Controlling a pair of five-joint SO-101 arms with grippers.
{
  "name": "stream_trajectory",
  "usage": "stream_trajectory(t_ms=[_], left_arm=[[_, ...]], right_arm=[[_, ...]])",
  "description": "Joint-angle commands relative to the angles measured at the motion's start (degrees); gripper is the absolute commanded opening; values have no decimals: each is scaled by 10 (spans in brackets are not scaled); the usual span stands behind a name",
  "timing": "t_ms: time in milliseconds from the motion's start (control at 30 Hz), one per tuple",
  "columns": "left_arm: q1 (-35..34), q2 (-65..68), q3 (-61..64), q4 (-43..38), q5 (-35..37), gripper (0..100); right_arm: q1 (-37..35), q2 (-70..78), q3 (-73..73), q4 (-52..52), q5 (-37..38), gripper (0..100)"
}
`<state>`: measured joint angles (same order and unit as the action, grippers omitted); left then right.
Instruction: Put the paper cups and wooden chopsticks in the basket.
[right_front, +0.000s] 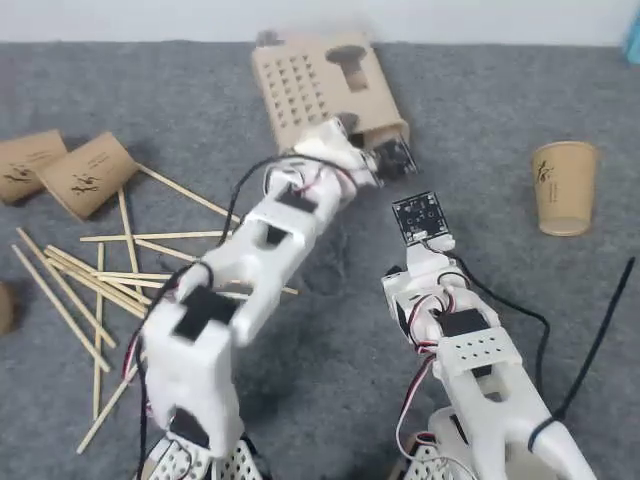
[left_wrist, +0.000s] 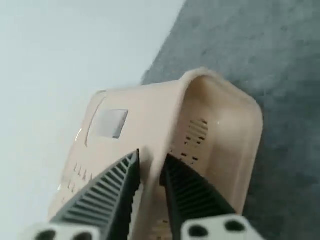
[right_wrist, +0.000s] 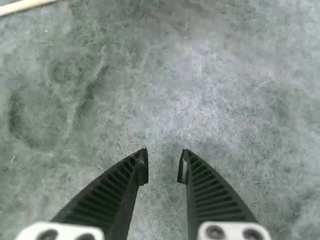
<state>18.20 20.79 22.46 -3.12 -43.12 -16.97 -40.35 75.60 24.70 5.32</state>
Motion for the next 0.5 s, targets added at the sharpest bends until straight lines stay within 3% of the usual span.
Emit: stream_trajectory(t_ms=[0,233,467], left_arm=[[39,-200,165,-5,1,14],[24,-418,368,-4,-1,14],[-4,-554,510,-3,0,14]], right_arm=[[20,1,-32,-10,7,120],[21,-6,-34,15,8,119],[94,-82,-84,182,4,118]])
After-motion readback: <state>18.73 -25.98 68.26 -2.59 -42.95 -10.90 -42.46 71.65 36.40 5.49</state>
